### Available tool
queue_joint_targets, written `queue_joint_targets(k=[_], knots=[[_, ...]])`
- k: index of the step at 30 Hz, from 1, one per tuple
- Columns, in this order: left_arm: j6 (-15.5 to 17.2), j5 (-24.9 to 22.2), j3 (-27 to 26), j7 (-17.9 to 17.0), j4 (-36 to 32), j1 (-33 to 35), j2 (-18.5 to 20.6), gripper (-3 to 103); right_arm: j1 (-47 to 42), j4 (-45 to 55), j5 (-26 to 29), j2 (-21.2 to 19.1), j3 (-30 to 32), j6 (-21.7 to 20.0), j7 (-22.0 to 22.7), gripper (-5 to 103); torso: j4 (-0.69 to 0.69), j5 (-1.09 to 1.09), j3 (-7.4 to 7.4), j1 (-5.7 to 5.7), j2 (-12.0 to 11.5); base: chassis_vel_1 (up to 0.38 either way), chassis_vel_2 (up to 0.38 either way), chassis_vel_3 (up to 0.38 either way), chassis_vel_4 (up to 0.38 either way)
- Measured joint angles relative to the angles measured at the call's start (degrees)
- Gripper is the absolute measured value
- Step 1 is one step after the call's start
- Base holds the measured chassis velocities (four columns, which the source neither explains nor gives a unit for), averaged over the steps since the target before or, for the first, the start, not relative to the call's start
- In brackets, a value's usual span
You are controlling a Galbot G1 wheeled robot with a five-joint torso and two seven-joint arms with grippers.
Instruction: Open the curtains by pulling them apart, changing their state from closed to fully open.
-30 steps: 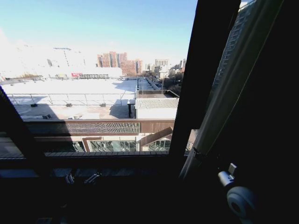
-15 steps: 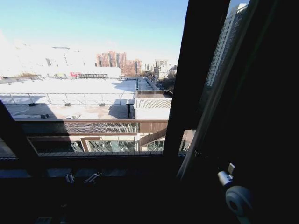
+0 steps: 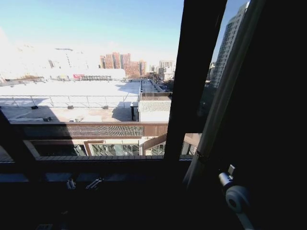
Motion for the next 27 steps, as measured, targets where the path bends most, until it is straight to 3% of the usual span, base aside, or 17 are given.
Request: queue_joint_targets(k=[5,18,25,26,27], knots=[[-0.06,0.61,0.10,0.04,0.00,0.44,-0.21,100,5.70,-7.36,-2.07,-1.10,-1.36,1.78,-0.02,100,-0.01,0.06,0.00,0.00,-0.01,0.000,0.000,0.000,0.000],[-0.07,1.70,0.75,0.03,0.00,1.07,-0.24,100,13.97,-13.20,-2.53,-1.08,-4.65,3.23,-0.03,102,0.00,0.02,0.00,0.00,-0.01,0.000,0.000,0.000,0.000],[-0.07,1.71,0.67,0.03,0.00,1.22,-0.01,100,15.24,-14.14,-3.81,-0.10,-5.35,3.98,0.27,83,0.01,0.02,0.00,0.00,-0.01,0.000,0.000,0.000,0.000],[-0.07,1.71,0.67,0.03,0.00,1.25,0.00,100,15.27,-14.11,-3.85,-0.10,-5.38,4.03,0.32,72,0.01,0.01,0.00,0.00,-0.01,0.000,0.000,0.000,0.000],[-0.07,1.71,0.67,0.03,0.00,1.25,0.00,100,15.27,-14.11,-3.85,-0.10,-5.38,4.03,0.32,72,0.01,0.01,0.00,0.00,-0.01,0.000,0.000,0.000,0.000]])
